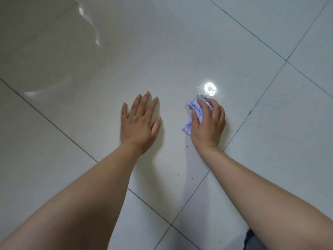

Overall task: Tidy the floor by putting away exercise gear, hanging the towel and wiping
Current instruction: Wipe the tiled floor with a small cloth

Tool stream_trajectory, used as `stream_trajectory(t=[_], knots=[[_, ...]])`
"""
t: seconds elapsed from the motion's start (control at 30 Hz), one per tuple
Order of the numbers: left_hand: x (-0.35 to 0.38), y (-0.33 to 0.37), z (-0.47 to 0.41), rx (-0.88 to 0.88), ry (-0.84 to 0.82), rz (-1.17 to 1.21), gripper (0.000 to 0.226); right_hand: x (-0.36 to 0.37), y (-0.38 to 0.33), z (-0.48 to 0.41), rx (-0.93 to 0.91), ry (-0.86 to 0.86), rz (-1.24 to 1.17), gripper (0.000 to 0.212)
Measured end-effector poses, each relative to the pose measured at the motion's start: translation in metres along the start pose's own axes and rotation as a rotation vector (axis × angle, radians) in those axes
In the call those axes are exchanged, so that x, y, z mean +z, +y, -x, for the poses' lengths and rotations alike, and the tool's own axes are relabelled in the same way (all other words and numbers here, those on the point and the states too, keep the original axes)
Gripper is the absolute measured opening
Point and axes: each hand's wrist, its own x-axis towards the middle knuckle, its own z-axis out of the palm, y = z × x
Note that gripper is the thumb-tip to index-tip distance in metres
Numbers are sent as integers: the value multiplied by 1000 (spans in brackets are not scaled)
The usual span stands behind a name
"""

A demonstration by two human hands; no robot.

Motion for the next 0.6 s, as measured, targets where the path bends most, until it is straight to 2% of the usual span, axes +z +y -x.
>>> stream_trajectory(t=[0.07, 0.13, 0.27, 0.33, 0.4, 0.5, 0.57, 0.6], knots=[[-1, 1, 0, -4, -4, -11, 64, 7, -11, -16, 130, 39, -15, 37], [-2, 3, 0, -7, -10, -13, 64, 12, -22, -25, 115, 16, 10, 37], [-2, 1, -1, -4, -13, -15, 63, 3, -16, -14, -300, -228, 50, 43], [-2, 2, -1, -5, -2, -7, 64, -8, 4, -2, -383, -272, 51, 44], [-3, 2, -1, -9, -3, -3, 65, -11, 15, 0, -278, -185, 66, 40], [-1, 2, -1, -11, 3, -13, 65, 11, -10, -28, 3, 3, 69, 35], [-1, 2, 0, -13, 8, -15, 66, 22, -32, -50, 54, 13, 41, 40], [-1, 2, 0, -16, 9, -18, 67, 24, -37, -53, 7, -29, 50, 41]])
